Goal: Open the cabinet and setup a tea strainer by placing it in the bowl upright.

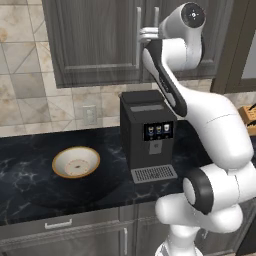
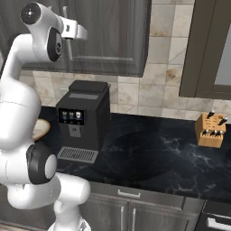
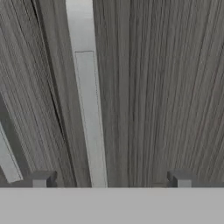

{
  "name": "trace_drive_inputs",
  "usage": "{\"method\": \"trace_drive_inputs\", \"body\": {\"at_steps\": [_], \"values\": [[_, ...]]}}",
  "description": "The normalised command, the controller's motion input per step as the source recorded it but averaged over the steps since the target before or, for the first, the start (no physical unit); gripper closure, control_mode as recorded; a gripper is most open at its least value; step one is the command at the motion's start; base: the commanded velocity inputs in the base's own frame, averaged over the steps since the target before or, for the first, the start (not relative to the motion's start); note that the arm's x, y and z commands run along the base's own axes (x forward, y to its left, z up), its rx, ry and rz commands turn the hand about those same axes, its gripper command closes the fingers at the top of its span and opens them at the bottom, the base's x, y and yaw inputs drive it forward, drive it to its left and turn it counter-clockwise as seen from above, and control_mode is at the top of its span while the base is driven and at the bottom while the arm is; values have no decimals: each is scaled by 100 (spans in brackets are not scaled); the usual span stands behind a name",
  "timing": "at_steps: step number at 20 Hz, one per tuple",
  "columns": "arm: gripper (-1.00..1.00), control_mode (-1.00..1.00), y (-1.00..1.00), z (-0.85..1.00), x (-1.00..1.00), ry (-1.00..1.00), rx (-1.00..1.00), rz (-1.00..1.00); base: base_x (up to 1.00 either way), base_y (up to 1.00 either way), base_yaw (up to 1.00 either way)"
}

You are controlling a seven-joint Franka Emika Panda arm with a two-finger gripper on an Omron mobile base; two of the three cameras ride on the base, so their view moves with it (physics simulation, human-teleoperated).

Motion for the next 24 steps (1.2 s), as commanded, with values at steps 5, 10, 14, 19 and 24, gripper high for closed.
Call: {"method": "trace_drive_inputs", "body": {"at_steps": [5, 10, 14, 19, 24], "values": [[-100, -100, 1, -1, 60, 0, 0, 2, 0, 0, 0], [-100, -100, 7, -7, 64, 0, 0, 0, 0, 0, 0], [-100, -100, 4, -6, 64, 0, 0, 0, 0, 0, 0], [-100, -100, 0, -3, 35, -4, 0, 0, 0, 0, 0], [-100, -100, 8, -3, 4, -18, 0, 0, 0, 0, 0]]}}
